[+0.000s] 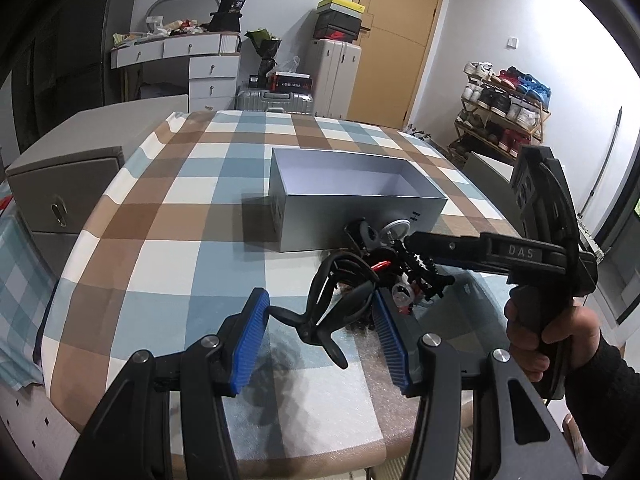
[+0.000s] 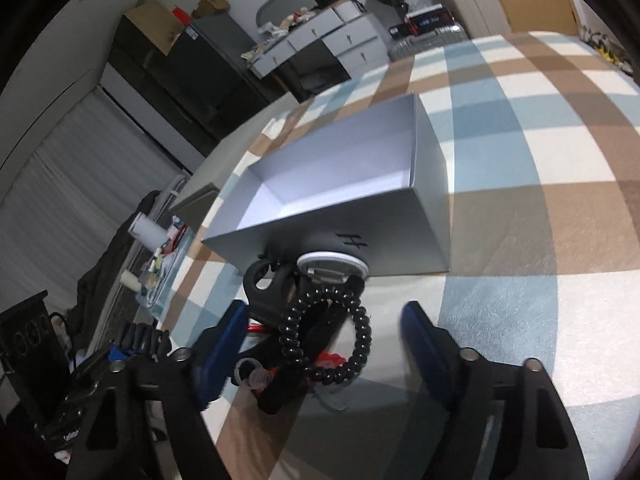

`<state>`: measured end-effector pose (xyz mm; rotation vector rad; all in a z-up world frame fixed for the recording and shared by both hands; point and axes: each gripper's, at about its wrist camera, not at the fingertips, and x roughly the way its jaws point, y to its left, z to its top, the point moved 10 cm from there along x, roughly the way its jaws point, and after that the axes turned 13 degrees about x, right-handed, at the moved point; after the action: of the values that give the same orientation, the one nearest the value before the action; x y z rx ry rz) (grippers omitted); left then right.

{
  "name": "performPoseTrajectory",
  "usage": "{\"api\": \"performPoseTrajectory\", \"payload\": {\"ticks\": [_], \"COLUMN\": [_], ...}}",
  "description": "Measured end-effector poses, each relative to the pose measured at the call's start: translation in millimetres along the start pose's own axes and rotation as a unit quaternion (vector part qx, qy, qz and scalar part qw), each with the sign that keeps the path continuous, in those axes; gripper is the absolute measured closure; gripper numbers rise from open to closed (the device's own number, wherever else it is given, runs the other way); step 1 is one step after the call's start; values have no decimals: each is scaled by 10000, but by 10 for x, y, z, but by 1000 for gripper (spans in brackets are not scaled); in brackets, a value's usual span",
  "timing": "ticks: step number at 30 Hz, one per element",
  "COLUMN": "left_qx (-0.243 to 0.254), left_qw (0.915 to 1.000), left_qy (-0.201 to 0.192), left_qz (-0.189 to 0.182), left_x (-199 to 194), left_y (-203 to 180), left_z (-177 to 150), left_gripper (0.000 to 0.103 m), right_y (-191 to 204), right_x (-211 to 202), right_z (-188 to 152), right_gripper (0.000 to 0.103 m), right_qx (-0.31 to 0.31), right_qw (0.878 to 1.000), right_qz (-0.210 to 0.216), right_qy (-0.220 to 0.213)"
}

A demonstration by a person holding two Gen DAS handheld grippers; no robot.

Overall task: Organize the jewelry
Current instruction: 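Grasp the black coiled hair tie with the right tool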

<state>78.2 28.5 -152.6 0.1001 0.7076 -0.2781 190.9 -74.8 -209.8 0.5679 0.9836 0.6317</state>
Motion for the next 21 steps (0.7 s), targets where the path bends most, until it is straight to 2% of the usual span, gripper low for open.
{"api": "performPoseTrajectory", "payload": {"ticks": [4,7,8,10,13,14,21], "left_qx": [-22,-33,-33,-38,-50,-53,-34], "left_qw": [10000,10000,10000,10000,10000,10000,10000], "left_qy": [23,41,43,48,59,63,-7], "left_qz": [-1,-21,-19,-28,-9,-11,42], "left_x": [21,25,24,24,19,17,-16], "left_y": [17,0,-2,-3,3,3,8], "left_z": [-9,-20,-19,-19,-22,-20,56], "left_gripper": [55,55,55,55,55,55,55], "right_y": [21,3,7,-15,-23,-18,-42], "right_x": [12,43,53,78,40,24,-82], "right_z": [-15,-20,-30,-44,-21,-12,2], "right_gripper": [34,49,58,62,68,75,93], "right_qx": [-94,-120,-117,-49,-20,-20,26], "right_qw": [9999,9998,9998,9998,9999,10000,9999], "right_qz": [-28,-95,-56,-18,16,41,127], "right_qy": [25,83,140,217,113,73,-67]}}
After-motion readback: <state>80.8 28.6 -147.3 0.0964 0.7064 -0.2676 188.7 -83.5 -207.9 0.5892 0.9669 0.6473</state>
